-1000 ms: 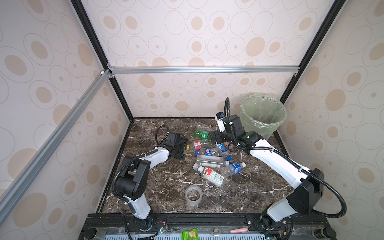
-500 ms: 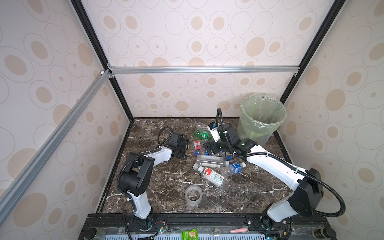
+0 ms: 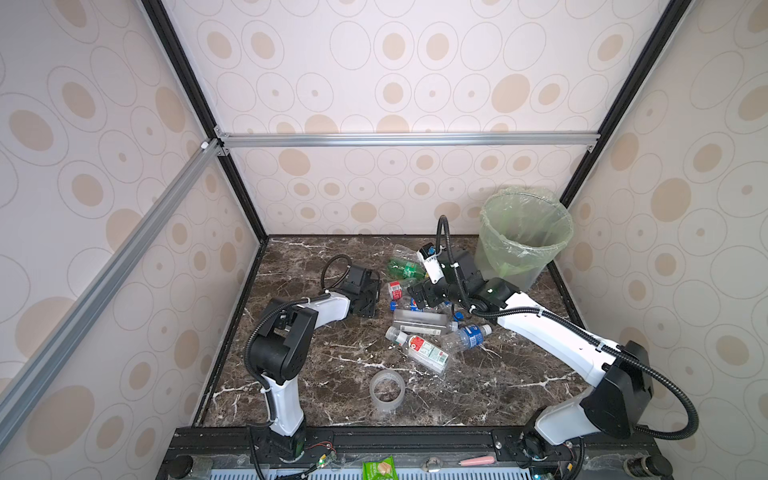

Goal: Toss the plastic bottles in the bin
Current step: 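Grasp the yellow-capped red-label bottle cap with the left gripper while the right hovers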

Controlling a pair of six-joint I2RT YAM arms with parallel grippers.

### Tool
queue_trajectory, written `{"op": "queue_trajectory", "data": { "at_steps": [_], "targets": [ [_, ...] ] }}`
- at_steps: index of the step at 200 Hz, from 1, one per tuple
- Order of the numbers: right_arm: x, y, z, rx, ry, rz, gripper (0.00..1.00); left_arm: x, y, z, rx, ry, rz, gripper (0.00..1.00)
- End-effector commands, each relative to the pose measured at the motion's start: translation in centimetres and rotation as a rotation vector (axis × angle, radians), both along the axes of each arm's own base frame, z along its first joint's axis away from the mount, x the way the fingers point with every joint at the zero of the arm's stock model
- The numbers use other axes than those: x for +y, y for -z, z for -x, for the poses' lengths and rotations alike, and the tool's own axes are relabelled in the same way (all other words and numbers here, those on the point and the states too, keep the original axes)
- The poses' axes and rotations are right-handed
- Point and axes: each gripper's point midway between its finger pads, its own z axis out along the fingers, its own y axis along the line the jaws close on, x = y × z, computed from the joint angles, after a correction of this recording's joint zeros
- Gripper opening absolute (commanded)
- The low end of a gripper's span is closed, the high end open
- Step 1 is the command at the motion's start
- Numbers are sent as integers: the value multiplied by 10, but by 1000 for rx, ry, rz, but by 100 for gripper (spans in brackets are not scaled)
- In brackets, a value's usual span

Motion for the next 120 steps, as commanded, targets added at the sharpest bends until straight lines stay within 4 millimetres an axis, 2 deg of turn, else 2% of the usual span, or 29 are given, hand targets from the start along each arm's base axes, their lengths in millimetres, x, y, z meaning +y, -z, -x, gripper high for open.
{"op": "queue_trajectory", "data": {
  "at_steps": [1,70,120],
  "targets": [
    [-3,-13,5,-27,1,-24,100,-1,-6,-11,-9,-50,15,81],
    [-4,-15,5,-31,3,-29,100,-4,3,-19,-10,-67,14,76],
    [-5,-14,6,-35,2,-26,100,1,16,-17,11,-88,-1,67]
  ]
}}
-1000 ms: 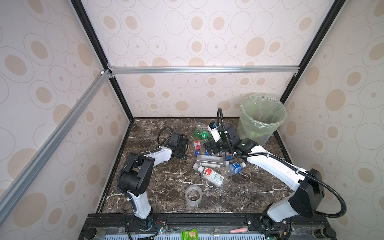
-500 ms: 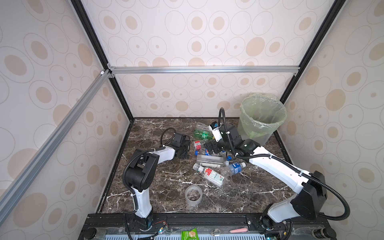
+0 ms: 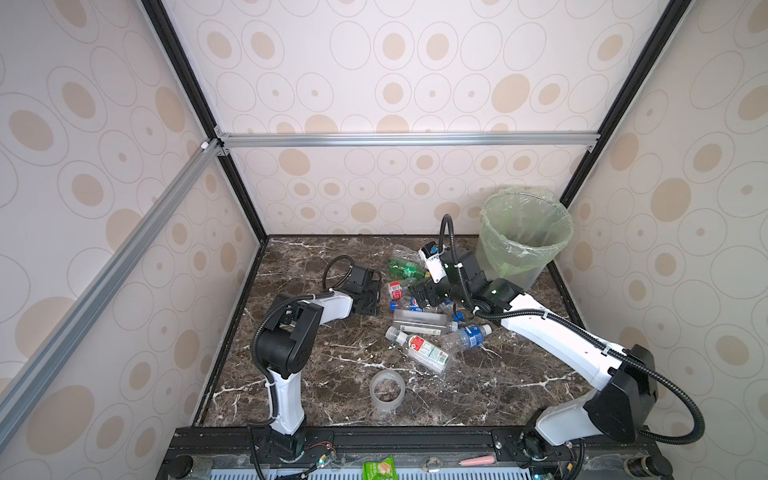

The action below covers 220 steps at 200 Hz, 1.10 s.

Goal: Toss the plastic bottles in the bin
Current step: 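Grasp the yellow-capped red-label bottle cap with the left gripper while the right hovers, then lift the yellow-capped bottle with the left gripper while the right approaches its body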

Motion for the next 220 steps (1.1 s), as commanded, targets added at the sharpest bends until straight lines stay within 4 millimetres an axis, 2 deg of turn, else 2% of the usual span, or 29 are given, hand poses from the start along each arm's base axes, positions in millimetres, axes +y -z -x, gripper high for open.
{"op": "queue_trajectory", "data": {
  "at_steps": [1,31,90,116,178,220],
  "targets": [
    [-3,-7,3,-20,2,-14,100,1,6,-4,15,-39,-1,66],
    [-3,-8,4,-24,3,-18,100,4,15,-1,30,-49,-16,57],
    [-5,-7,5,-29,8,-17,100,9,30,8,55,-48,-31,46],
    [-5,-7,5,-27,7,-19,100,9,34,10,58,-44,-33,36],
    [-6,-5,7,-19,11,-25,100,14,24,9,32,-34,-49,29],
    [-6,-6,7,-15,18,-37,100,15,7,-4,-40,-9,-57,23]
  ]
}}
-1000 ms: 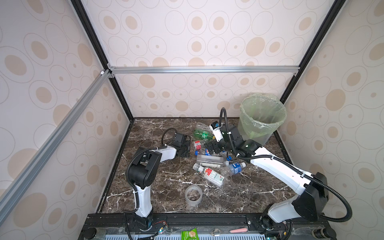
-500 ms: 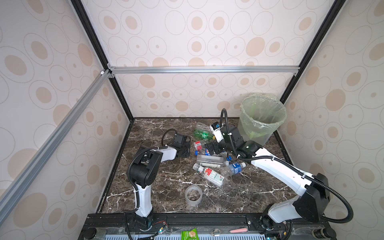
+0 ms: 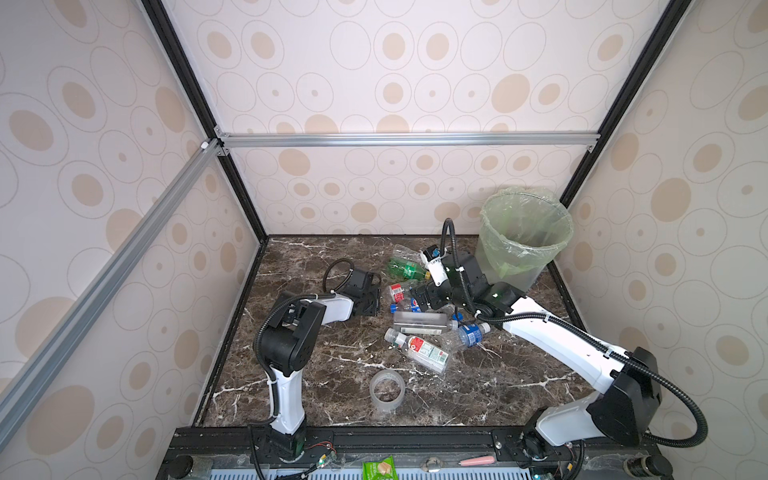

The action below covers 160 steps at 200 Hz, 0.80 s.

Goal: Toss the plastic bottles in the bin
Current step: 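Lift the yellow-capped bottle with the left gripper while the right approaches its body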

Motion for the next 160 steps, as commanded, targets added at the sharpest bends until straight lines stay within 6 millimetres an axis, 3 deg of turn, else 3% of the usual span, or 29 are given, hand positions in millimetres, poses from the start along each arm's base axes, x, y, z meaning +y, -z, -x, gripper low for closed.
{"op": "queue_trajectory", "data": {
  "at_steps": [1,43,88,160],
  "targets": [
    [-1,-12,3,-21,10,-34,100,8,-3,0,-14,8,-42,23],
    [-3,-13,2,-6,35,-52,100,5,-21,-7,-58,37,-51,22],
    [-2,-27,-3,33,56,-150,100,-2,-44,-19,-139,76,-39,22],
    [-19,-49,-31,155,203,-373,100,-14,-104,-37,-271,118,-6,21]
  ]
}}
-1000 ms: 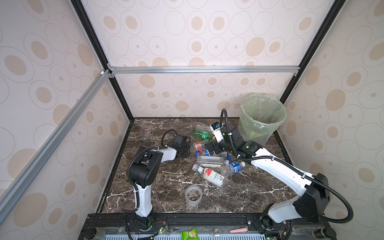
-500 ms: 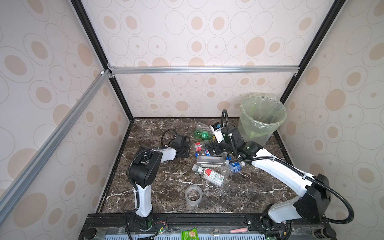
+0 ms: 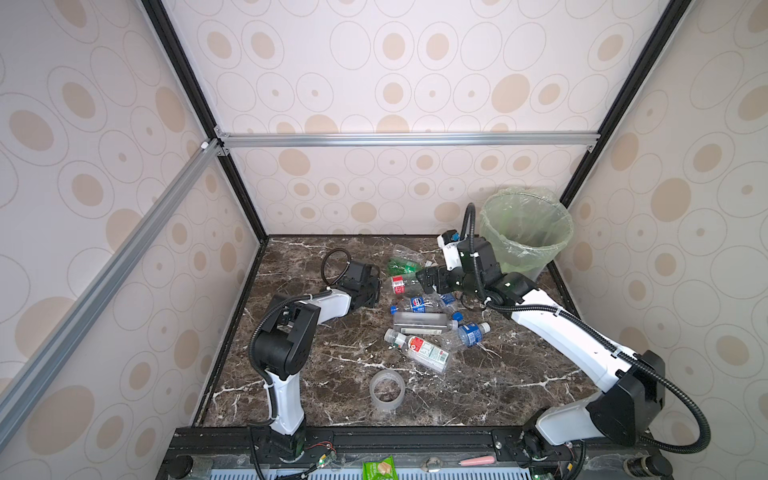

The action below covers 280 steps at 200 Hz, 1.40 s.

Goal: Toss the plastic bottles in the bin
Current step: 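Lift the yellow-capped bottle with the left gripper while the right approaches its body, then grasp the bottle body with the right gripper while the left holds the cap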

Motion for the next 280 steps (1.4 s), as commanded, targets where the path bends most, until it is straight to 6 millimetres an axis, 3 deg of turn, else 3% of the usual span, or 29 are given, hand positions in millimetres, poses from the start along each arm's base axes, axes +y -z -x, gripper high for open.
{"op": "queue_trajectory", "data": {
  "at_steps": [1,63,137,186,257,280],
  "targets": [
    [4,-13,-5,48,37,-100,100,-8,-51,-14,-108,24,37,21],
    [7,-22,-32,124,154,-297,100,-26,-113,-21,-232,91,101,22],
    [11,-48,-82,123,254,-496,100,-26,-186,-23,-377,50,205,23],
    [18,-55,-107,125,320,-621,100,-14,-205,-19,-426,-12,230,23],
    [34,-59,-127,140,328,-773,100,-19,-216,-17,-447,-21,249,23],
    [43,-60,-130,140,320,-818,92,-19,-219,-15,-453,-29,245,23]
  ]
}}
